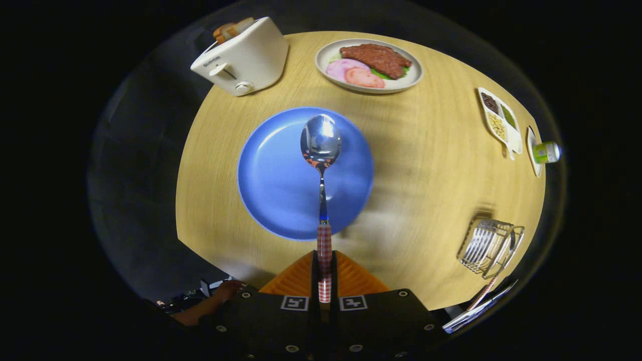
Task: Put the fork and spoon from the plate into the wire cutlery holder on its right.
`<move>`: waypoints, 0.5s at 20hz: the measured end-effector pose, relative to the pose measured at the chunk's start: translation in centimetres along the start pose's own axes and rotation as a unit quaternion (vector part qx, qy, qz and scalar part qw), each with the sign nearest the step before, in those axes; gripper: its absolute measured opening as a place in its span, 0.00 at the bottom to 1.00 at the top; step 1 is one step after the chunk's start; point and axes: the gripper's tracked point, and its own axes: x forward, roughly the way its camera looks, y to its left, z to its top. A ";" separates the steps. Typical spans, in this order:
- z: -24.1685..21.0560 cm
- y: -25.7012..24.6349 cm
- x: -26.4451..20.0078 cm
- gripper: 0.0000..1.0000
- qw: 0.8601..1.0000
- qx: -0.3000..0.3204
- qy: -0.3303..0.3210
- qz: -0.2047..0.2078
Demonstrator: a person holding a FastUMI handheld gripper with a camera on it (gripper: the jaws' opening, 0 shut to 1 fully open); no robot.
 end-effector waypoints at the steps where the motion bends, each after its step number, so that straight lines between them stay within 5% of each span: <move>1: -0.6 -1.5 -1.1 0.08 1.000 0.008 0.002 -0.003; 10: -5.9 -13.8 -8.2 0.08 0.996 0.072 0.010 -0.048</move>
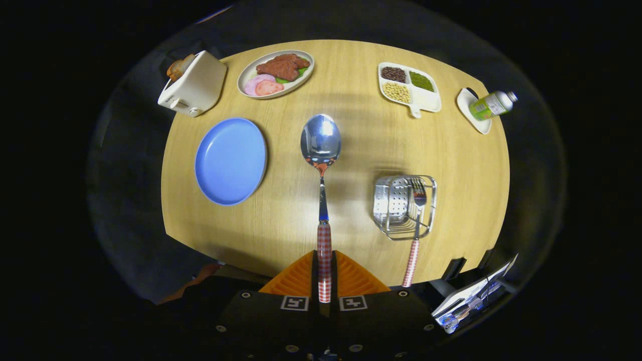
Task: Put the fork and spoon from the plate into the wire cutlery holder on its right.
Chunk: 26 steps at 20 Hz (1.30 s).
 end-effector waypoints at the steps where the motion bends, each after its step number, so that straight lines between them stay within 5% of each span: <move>1: -0.4 -1.2 -0.4 0.08 1.000 0.008 0.005 -0.003; 16: -4.9 -6.8 1.9 0.08 0.987 0.079 0.139 0.023; 26: -4.2 -7.4 3.5 0.08 0.969 0.044 0.241 0.013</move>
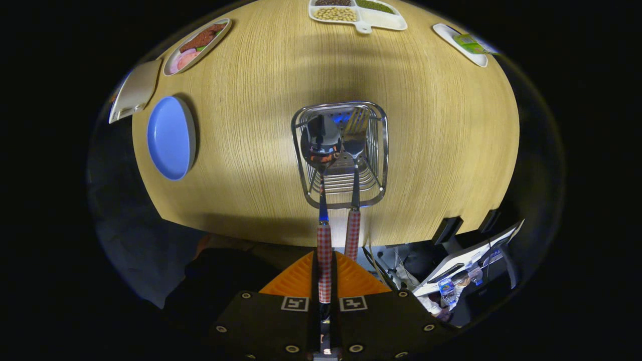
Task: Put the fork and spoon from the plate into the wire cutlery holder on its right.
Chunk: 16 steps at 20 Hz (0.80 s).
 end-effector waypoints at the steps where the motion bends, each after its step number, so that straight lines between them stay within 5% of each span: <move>1: 0.2 -0.3 0.0 0.08 1.000 -0.005 0.009 -0.008; 10: 2.0 0.1 -1.3 0.10 0.999 -0.012 0.049 -0.013; 16: 3.9 1.0 -3.2 0.17 1.000 -0.014 0.001 0.010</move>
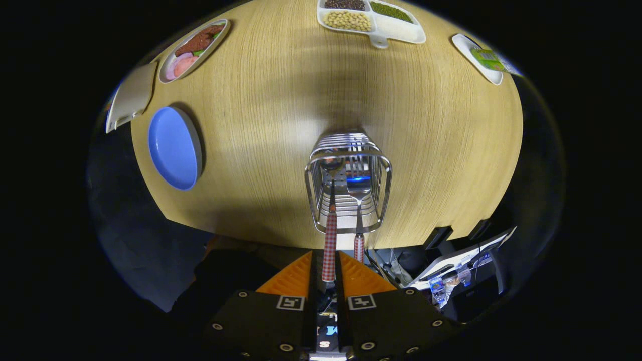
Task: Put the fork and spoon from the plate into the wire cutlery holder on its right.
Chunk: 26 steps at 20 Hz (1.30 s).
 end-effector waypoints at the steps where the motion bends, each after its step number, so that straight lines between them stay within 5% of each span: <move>1: 0.2 0.6 -0.5 0.17 1.000 -0.004 -0.015 0.008; 7: 1.2 2.9 -4.9 0.27 0.990 -0.013 -0.127 0.065; 15: 0.6 1.7 -11.3 0.72 0.935 0.013 -0.332 0.124; 18: 0.6 0.6 -14.1 0.79 0.899 0.000 -0.423 0.113; 22: 0.5 -0.1 -18.6 0.85 0.830 -0.011 -0.548 0.107; 26: 0.3 -1.8 -20.9 0.96 0.763 -0.018 -0.644 0.042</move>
